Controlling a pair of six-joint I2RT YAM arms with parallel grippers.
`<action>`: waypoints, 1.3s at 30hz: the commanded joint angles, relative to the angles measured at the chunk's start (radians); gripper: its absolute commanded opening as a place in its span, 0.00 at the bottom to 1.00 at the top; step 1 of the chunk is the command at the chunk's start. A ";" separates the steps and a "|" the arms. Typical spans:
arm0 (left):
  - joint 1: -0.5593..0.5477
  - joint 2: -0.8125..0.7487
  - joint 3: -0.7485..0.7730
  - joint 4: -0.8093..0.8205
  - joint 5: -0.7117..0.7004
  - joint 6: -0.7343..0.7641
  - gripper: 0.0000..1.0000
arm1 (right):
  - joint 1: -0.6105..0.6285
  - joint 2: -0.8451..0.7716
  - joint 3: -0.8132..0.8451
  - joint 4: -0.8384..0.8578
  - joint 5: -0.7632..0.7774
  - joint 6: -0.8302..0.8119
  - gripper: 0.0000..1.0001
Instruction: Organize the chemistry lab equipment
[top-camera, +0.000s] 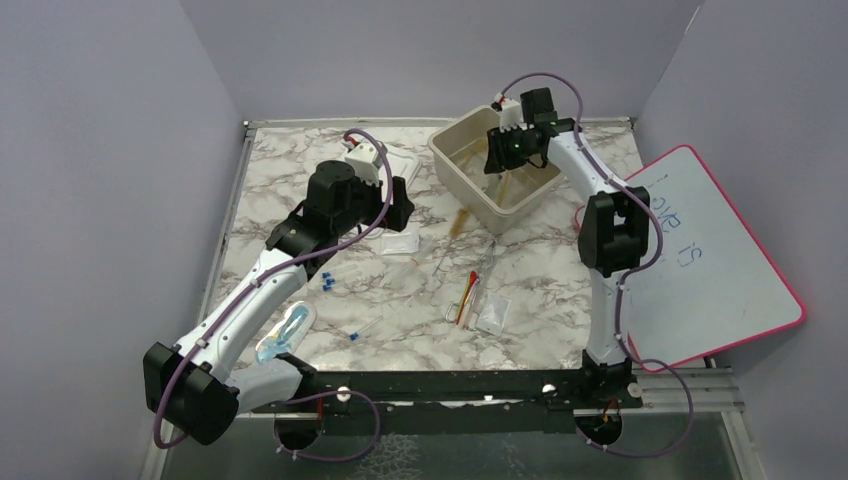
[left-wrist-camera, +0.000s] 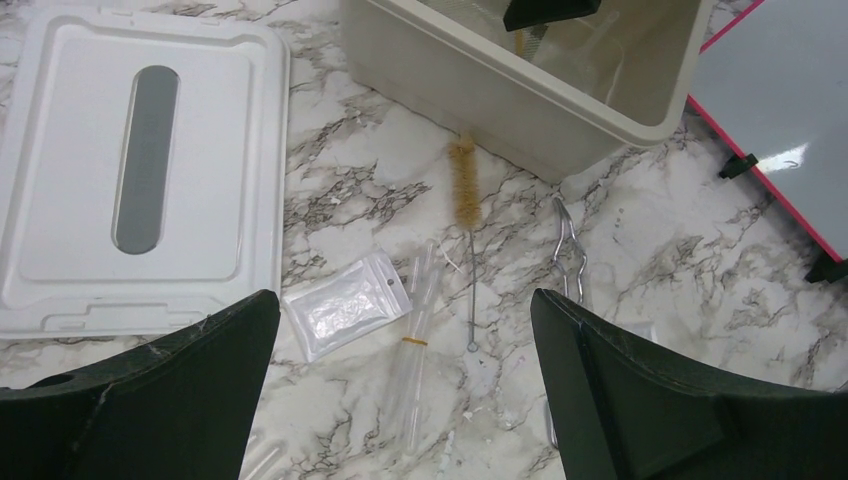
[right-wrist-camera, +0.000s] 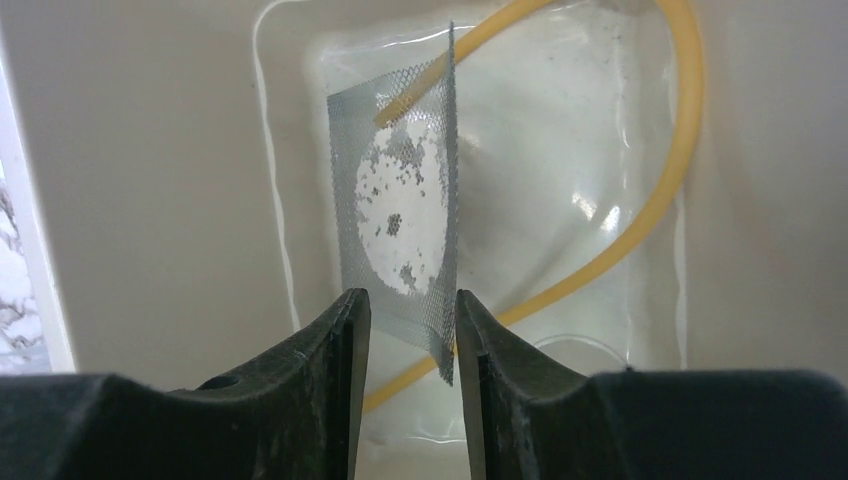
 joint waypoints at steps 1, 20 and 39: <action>0.001 -0.025 -0.008 0.038 0.037 0.017 0.99 | 0.000 -0.115 -0.027 0.059 0.100 0.086 0.42; 0.001 -0.005 -0.094 0.002 0.085 -0.041 0.99 | 0.057 -0.869 -0.731 0.163 0.189 0.486 0.57; -0.027 0.463 -0.024 -0.099 0.086 -0.160 0.57 | 0.327 -1.110 -1.158 0.391 0.233 0.757 0.54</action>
